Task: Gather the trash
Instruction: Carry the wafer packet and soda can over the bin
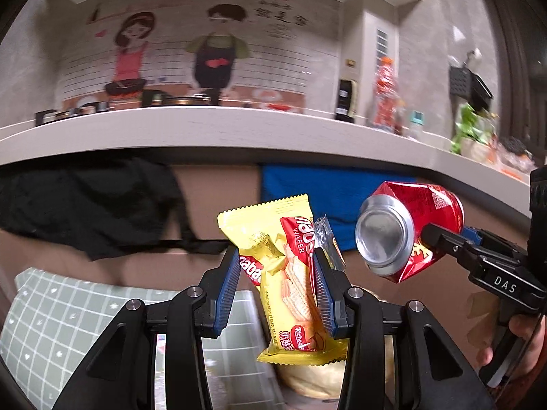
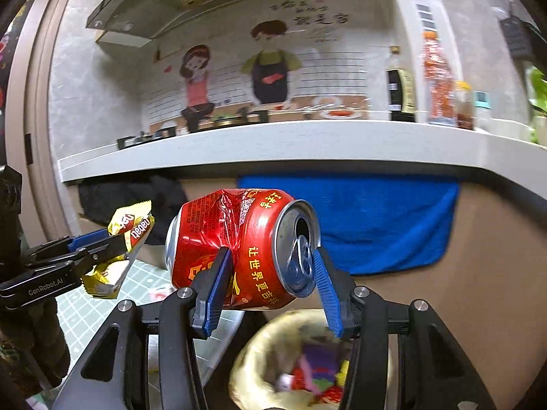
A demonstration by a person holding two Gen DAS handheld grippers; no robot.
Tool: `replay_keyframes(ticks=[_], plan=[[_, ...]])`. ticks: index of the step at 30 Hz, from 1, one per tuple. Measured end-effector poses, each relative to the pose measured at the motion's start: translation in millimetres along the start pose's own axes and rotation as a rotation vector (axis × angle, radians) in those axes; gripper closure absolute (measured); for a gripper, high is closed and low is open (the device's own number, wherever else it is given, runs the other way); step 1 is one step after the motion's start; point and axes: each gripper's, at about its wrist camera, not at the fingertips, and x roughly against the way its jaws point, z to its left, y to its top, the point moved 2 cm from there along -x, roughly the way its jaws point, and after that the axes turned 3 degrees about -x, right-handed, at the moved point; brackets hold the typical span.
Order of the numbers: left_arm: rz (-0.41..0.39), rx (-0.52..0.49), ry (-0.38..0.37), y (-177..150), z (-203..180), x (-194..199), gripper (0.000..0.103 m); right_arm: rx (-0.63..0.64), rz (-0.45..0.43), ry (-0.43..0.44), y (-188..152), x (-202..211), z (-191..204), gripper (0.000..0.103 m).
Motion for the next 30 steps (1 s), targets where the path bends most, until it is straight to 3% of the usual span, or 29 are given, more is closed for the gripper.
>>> replay_keyframes(ticks=[11,30], plan=[[0.069,-0.032,-0.064,-19,-46,-40,0.06,-0.033,0.011,-0.07,-22,10,-52,0.058],[0.178,-0.014,-0.097,-51,-56,-92,0.06,-0.068,0.104,-0.092,-58,-21,-82,0.058]])
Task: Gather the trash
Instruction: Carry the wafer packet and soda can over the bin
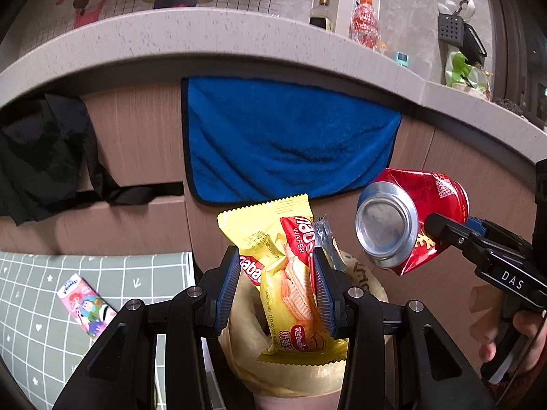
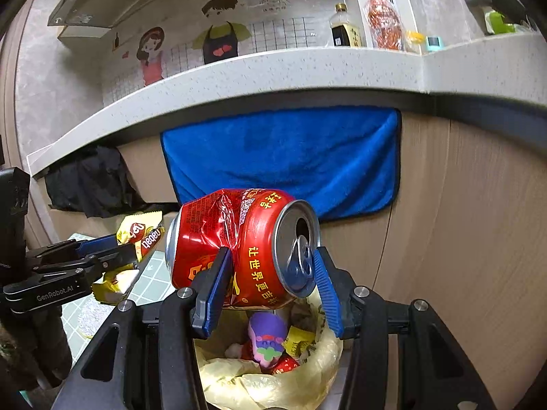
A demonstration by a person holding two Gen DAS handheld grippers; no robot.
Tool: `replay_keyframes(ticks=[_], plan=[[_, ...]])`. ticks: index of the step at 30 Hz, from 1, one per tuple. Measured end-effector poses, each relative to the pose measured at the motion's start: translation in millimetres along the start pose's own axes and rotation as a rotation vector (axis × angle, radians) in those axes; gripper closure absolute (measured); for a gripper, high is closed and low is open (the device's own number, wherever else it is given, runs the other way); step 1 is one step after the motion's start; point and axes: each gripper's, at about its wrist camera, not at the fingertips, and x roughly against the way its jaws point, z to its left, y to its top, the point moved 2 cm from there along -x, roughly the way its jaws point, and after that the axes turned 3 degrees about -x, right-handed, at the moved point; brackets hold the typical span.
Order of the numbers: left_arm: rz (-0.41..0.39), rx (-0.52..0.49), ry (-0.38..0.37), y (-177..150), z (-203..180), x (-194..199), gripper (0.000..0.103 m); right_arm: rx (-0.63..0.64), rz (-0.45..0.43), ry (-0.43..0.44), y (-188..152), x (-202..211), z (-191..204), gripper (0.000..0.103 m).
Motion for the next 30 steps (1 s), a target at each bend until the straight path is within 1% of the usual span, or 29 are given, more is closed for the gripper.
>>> replay_keyframes(ticks=[17,30], plan=[[0.065,0.034,-0.007,-19,3,-33,0.06,-0.023,0.099,0.009,-24,-31,-8,0.058],[0.117,0.045,-0.029,-33,3,-54,0.06,-0.049,0.136,0.018,-23,-41,-9,0.058]])
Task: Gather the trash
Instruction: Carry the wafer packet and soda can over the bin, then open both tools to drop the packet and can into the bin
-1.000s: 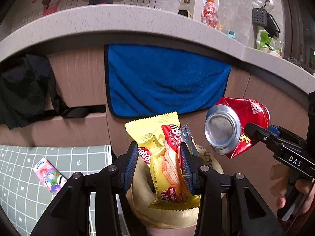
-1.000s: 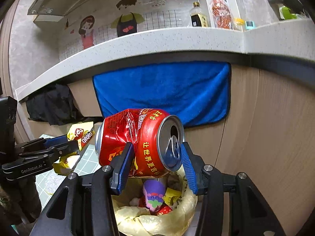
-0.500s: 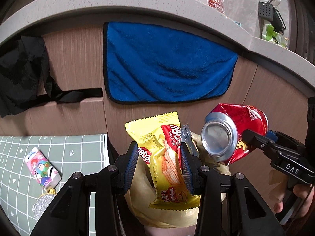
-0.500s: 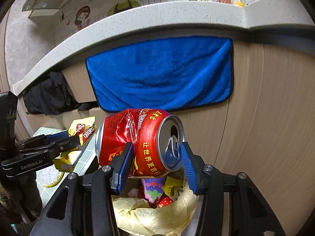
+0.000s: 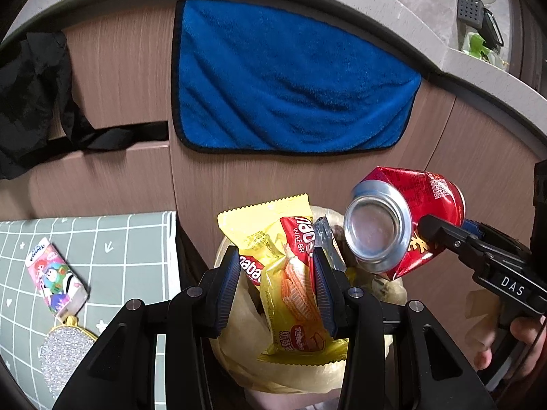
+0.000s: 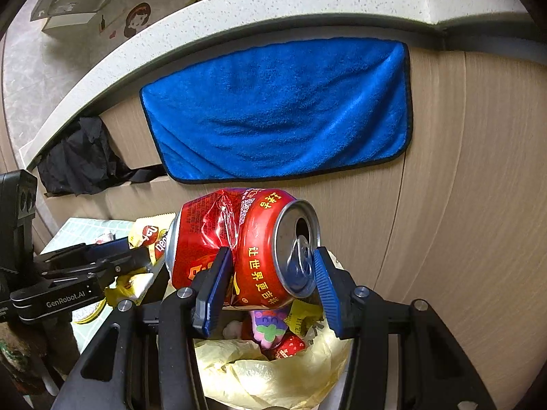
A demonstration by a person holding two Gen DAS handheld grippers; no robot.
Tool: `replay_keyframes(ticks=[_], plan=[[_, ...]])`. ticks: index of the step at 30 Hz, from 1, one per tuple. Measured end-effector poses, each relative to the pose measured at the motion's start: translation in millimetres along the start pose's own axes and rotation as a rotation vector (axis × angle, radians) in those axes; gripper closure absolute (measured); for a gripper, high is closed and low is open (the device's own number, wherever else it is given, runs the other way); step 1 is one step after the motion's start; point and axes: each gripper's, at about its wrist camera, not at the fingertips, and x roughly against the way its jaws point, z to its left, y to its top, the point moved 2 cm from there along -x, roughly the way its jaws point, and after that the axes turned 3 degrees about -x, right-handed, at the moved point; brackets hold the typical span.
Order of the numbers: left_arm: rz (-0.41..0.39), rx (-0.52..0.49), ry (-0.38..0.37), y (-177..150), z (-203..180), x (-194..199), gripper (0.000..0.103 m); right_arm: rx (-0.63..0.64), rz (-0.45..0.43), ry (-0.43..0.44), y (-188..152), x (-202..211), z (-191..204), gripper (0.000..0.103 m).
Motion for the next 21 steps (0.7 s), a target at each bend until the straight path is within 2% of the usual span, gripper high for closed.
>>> replay_keyframes(ticks=[4,6,9,10,12,14,21], plan=[[0.008,0.005,-0.005,-2,0,-4,0.06,-0.011,0.016,0.003,0,-6,-1,0.058],[0.017,0.015,-0.039,-2,1,-8,0.06,-0.013,0.02,0.002,-1,-9,-1,0.057],[0.052,0.061,-0.13,0,7,-20,0.046,-0.023,0.044,0.012,-3,-18,-3,0.057],[0.06,0.081,-0.134,1,10,-22,0.038,-0.034,0.056,0.011,-4,-22,-5,0.056],[0.069,0.113,-0.145,2,17,-24,0.033,-0.06,0.08,0.002,-7,-29,-9,0.053],[0.069,0.132,-0.137,3,24,-21,0.03,-0.081,0.091,0.0,-10,-33,-12,0.05],[0.015,0.188,-0.094,7,53,6,0.029,-0.114,0.091,0.0,-16,-30,-13,0.05]])
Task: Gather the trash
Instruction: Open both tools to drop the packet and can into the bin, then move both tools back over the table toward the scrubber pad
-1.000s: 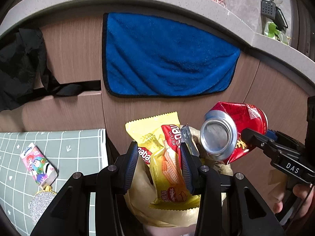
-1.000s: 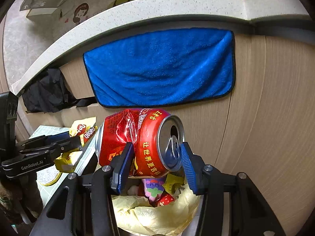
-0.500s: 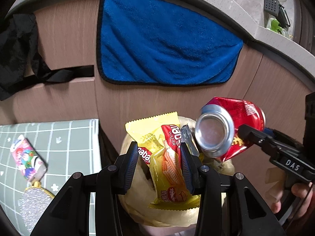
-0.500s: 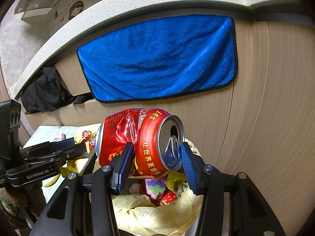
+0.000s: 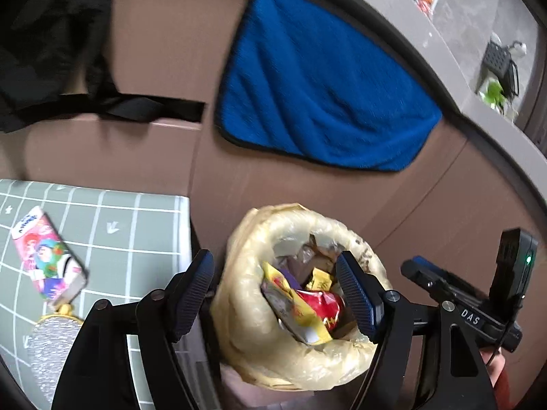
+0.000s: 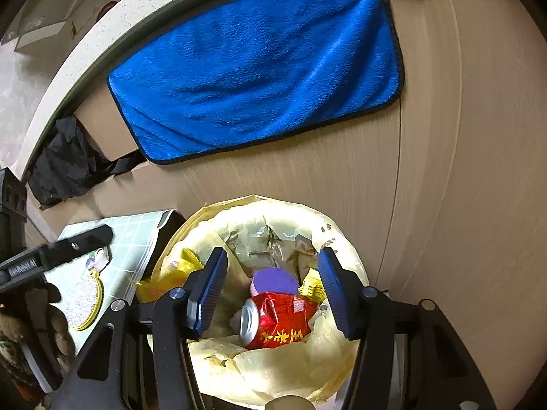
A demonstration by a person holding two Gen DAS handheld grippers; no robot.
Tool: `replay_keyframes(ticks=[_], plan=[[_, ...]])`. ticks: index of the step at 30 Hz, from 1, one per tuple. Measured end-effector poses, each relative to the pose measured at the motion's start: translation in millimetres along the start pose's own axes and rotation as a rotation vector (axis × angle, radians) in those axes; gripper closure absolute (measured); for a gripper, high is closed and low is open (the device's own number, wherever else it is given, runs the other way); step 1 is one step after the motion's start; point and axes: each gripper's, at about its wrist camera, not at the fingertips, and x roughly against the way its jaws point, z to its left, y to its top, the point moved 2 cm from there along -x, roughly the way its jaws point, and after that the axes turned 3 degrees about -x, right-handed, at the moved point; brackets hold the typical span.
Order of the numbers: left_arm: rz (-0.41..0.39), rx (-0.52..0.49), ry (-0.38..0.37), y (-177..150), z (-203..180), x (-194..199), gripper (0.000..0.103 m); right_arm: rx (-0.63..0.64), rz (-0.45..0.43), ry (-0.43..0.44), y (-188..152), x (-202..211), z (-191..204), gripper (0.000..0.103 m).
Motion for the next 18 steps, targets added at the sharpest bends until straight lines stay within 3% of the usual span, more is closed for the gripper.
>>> replay_keyframes(ticks=[4,9,13,18], plan=[[-0.033,0.006,0.022,4,14,19,0.029,0.01,-0.021,-0.006,0,8,6,0.05],[-0.074,-0.002,0.109,-4,49,54,0.029,0.049,-0.067,0.005,0,22,22,0.05],[-0.095,0.058,0.174,-17,92,82,0.029,0.088,-0.075,0.072,-4,24,48,0.049],[-0.098,0.163,0.247,-36,149,117,0.029,0.149,-0.026,0.178,-17,12,91,0.049]])
